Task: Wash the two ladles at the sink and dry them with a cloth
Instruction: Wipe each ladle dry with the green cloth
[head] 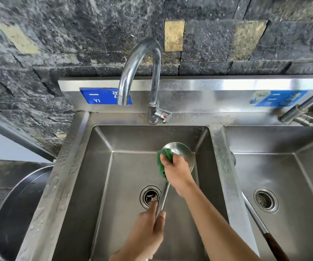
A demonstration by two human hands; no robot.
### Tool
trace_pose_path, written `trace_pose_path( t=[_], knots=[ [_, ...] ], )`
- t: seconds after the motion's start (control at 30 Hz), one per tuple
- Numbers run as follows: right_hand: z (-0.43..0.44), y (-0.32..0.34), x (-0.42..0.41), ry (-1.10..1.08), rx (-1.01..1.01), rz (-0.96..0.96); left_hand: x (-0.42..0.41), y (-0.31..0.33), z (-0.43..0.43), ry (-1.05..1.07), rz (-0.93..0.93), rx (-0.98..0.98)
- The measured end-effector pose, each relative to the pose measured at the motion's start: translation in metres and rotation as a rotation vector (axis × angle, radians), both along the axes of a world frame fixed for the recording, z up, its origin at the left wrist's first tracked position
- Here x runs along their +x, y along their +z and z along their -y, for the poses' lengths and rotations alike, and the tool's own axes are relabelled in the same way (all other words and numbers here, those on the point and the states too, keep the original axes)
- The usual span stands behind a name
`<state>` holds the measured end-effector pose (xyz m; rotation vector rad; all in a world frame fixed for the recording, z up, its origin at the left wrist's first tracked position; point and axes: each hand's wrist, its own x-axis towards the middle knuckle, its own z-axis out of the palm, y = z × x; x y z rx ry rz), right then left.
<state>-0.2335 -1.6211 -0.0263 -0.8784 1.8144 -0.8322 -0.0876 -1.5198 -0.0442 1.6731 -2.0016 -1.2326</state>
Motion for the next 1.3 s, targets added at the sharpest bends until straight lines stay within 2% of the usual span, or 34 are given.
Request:
trace_pose_path(
  t=[0.07,0.13,0.17,0.2,0.27,0.33,0.4,0.47,0.53,0.6,0.7,0.77,0.83,0.93,0.97,1.0,1.07,1.13,1.23,1.3],
  knots=[
    [0.007,0.008,0.011,-0.266,-0.055,0.368,-0.005,-0.001,0.001,0.03,0.009,0.014],
    [0.017,0.024,0.009,-0.483,-0.139,0.749,-0.006,0.002,0.002,0.069,-0.094,0.05],
    [0.021,0.034,0.001,-0.558,-0.182,0.875,-0.006,0.005,0.004,0.089,-0.164,0.087],
    [0.023,0.042,-0.01,-0.609,-0.229,0.938,-0.004,0.007,0.005,0.106,-0.219,0.129],
    [0.024,0.051,-0.033,-0.607,-0.379,0.938,0.001,0.01,0.007,0.116,-0.275,0.177],
    [0.022,0.054,-0.049,-0.46,-0.525,0.697,0.006,0.014,0.007,0.107,-0.266,0.174],
    [0.019,0.05,-0.056,-0.208,-0.571,0.2,0.005,0.019,0.007,0.087,-0.231,0.155],
    [0.021,0.032,-0.059,0.159,-0.512,-0.377,0.001,0.024,0.007,0.064,-0.198,0.128],
    [0.018,0.007,-0.053,0.51,-0.328,-0.771,-0.003,0.027,0.004,0.055,-0.147,0.078],
    [0.007,-0.011,-0.045,0.626,-0.18,-0.919,-0.004,0.027,-0.001,0.069,-0.11,0.017],
    [-0.009,-0.029,-0.034,0.628,-0.121,-0.92,-0.002,0.027,-0.005,0.072,-0.088,-0.05],
    [-0.017,-0.03,-0.027,0.55,-0.098,-0.784,0.0,0.026,-0.003,0.03,-0.061,-0.085],
    [-0.018,-0.02,-0.023,0.259,-0.086,-0.432,0.002,0.025,0.0,-0.028,-0.019,-0.112],
    [-0.005,0.005,-0.022,-0.367,-0.082,0.615,0.005,0.023,0.0,-0.053,-0.001,-0.13],
    [-0.001,0.012,-0.025,-0.506,-0.096,0.889,0.005,0.023,-0.002,-0.048,0.002,-0.138],
    [0.002,0.019,-0.028,-0.59,-0.12,1.069,0.006,0.022,-0.003,-0.032,-0.002,-0.148],
    [0.003,0.033,-0.037,-0.634,-0.203,1.267,0.009,0.024,-0.004,0.028,-0.016,-0.161],
    [0.001,0.045,-0.052,-0.633,-0.344,1.366,0.012,0.027,-0.005,0.089,-0.03,-0.129],
    [-0.006,0.065,-0.083,-0.601,-0.526,1.359,0.02,0.031,-0.006,0.19,-0.143,0.041],
    [-0.011,0.077,-0.1,-0.548,-0.599,1.326,0.024,0.03,-0.003,0.204,-0.128,0.033]
  ],
)
